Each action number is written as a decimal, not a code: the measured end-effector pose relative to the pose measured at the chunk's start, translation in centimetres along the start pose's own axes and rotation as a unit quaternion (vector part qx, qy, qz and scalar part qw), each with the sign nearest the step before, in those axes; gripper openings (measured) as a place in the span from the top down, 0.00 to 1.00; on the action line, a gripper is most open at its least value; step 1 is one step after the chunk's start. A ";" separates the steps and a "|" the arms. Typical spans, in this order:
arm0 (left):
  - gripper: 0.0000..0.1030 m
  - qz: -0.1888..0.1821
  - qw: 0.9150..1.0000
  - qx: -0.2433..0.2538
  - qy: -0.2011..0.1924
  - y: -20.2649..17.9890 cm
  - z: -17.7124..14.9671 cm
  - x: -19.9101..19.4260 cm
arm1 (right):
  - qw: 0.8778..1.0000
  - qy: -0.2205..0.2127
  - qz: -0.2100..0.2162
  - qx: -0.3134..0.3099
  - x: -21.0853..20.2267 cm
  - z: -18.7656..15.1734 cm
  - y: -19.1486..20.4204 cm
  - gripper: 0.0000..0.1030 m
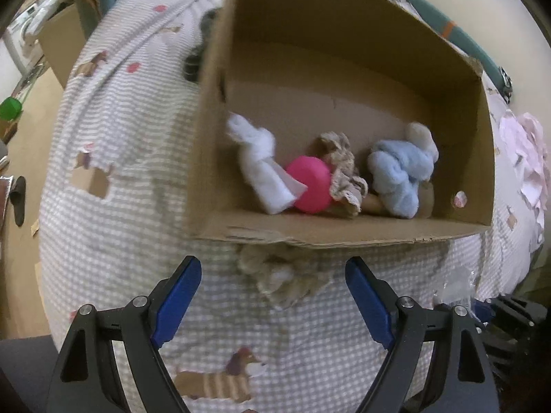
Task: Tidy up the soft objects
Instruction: 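Grasp the crumpled beige cloth with the left gripper while the right gripper lifts the packet, then carry the beige cloth and plastic packet over the box with both grippers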
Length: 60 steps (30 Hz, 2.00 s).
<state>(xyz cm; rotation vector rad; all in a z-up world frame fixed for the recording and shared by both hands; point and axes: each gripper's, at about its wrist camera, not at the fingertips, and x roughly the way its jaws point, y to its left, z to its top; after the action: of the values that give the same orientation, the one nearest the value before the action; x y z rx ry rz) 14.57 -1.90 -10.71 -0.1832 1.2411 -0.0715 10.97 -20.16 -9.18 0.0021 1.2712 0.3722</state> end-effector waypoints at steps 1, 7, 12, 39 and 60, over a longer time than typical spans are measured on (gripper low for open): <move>0.18 0.000 1.000 0.003 0.006 -0.4 0.0 0.5 | 1.000 -0.001 0.000 0.002 -0.4 0.5 -0.3 0.77; 0.36 0.000 1.000 0.010 0.022 -0.9 -0.2 2.6 | 1.000 -0.006 0.001 0.007 0.1 0.3 0.4 0.78; 0.80 0.013 0.999 0.036 0.017 -1.5 -0.5 2.8 | 1.000 -0.005 0.004 0.004 0.2 0.8 0.5 0.78; 0.89 0.025 0.999 -0.029 -0.032 3.9 -4.1 -5.3 | 0.996 -0.026 0.085 -0.020 0.0 2.0 4.1 0.78; 0.89 0.044 0.984 0.041 -0.166 -0.1 0.1 -14.7 | 0.968 -0.217 0.109 0.058 -8.9 4.0 0.2 0.77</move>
<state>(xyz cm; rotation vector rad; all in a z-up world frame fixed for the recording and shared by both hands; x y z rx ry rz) 9.88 0.26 3.03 -0.0648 0.9110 -0.0147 12.45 -21.57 0.35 0.3109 0.8571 0.4576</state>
